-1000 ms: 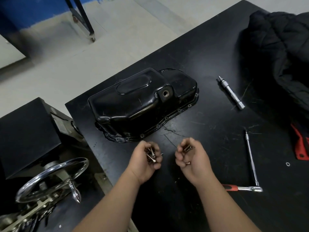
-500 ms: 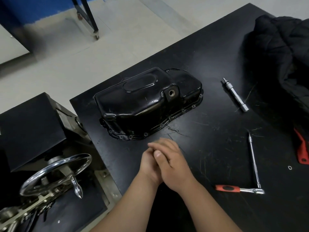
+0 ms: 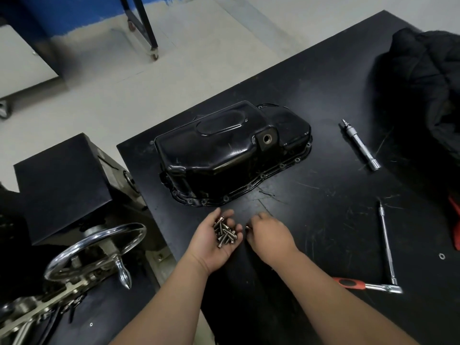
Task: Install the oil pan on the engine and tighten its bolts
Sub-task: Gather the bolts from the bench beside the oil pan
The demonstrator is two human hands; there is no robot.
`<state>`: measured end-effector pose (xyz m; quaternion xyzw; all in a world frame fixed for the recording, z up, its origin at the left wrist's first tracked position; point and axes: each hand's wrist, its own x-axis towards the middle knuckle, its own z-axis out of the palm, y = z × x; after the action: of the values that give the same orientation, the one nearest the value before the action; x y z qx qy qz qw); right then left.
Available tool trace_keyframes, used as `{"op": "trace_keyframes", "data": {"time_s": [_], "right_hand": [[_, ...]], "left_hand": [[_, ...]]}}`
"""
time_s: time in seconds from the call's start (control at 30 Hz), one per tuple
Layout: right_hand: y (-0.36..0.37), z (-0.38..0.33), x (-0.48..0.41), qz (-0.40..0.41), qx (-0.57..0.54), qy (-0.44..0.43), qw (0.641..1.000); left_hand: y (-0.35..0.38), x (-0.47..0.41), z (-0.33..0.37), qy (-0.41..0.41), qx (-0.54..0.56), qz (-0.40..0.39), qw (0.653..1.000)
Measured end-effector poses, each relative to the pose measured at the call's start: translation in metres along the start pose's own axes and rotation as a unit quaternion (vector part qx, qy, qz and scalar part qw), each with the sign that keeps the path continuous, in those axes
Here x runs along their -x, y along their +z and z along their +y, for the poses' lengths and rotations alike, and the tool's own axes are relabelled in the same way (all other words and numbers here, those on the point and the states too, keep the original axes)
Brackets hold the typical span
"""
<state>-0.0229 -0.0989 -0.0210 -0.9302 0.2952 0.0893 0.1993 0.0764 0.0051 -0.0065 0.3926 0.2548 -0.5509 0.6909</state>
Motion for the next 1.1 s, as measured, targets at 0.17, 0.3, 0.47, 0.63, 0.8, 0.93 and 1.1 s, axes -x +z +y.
{"op": "trace_keyframes", "data": {"time_s": [0.17, 0.3, 0.47, 0.63, 0.8, 0.93, 1.1], "right_hand": [[-0.027, -0.016, 0.012, 0.101, -0.356, 0.113, 0.922], [-0.038, -0.040, 0.025, 0.090, -0.189, -0.071, 0.975], [-0.087, -0.031, -0.004, 0.228, -0.306, -0.013, 0.924], [-0.149, -0.009, -0.055, 0.233, -0.383, 0.088, 0.890], [-0.124, 0.036, -0.025, 0.244, -0.337, 0.185, 0.890], [-0.083, 0.116, 0.046, 0.210, -0.108, 0.431, 0.871], [-0.051, 0.159, 0.115, -0.003, -0.122, 0.587, 0.800]], "left_hand": [[0.005, 0.000, -0.002, -0.007, -0.017, 0.012, 1.000], [0.016, 0.008, -0.008, -0.045, 0.016, -0.009, 0.999], [0.030, 0.022, 0.017, -0.023, 0.074, -0.011, 0.997], [0.034, 0.038, 0.063, 0.059, 0.046, 0.040, 0.996], [0.040, 0.046, 0.071, 0.073, -0.054, 0.069, 0.993], [0.052, 0.049, 0.047, 0.038, -0.125, 0.050, 0.990], [0.063, 0.045, 0.017, 0.006, -0.203, 0.015, 0.979]]}}
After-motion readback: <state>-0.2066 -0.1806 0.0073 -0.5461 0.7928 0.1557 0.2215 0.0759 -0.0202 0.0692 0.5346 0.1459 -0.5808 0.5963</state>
